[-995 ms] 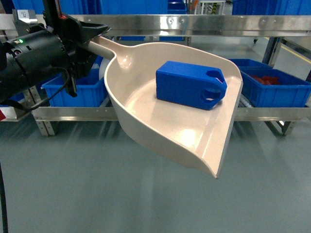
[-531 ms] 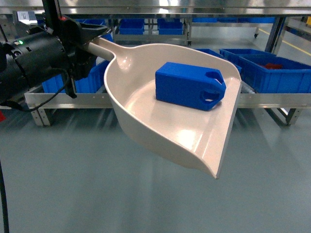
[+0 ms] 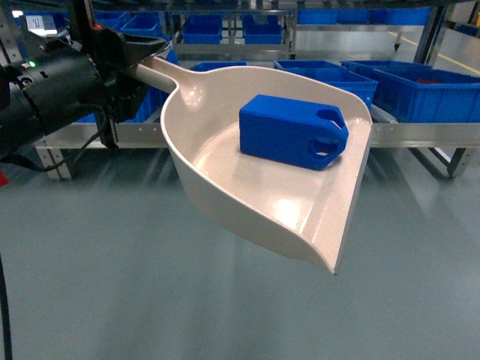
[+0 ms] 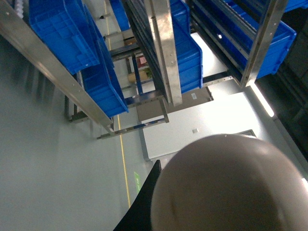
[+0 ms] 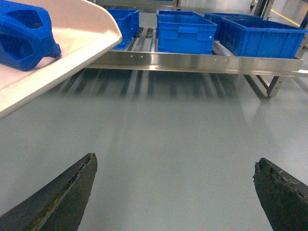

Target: Place part in tray to right shelf

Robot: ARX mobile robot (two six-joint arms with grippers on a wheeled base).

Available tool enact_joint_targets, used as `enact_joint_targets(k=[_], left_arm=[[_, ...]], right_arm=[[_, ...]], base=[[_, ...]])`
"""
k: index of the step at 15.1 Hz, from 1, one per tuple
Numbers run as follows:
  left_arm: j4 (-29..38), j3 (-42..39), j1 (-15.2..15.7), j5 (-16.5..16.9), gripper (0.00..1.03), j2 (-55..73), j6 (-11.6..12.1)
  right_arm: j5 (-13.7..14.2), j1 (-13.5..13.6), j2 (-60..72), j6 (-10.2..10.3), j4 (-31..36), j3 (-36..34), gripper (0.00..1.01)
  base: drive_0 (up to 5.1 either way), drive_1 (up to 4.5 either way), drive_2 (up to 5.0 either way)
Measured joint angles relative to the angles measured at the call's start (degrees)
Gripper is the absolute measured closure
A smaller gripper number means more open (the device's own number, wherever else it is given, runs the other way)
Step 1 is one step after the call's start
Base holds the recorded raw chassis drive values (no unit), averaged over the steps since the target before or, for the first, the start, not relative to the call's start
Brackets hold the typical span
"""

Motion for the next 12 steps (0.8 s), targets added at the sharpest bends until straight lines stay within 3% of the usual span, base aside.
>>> enact_joint_targets(k=[12], left_arm=[[-0.3, 0.0, 0.0, 0.0, 0.89, 0.0, 0.0]], right_arm=[[0.0, 0.0, 0.0, 0.0, -0.1, 0.0, 0.03]], base=[[0.0, 0.00, 0.0]])
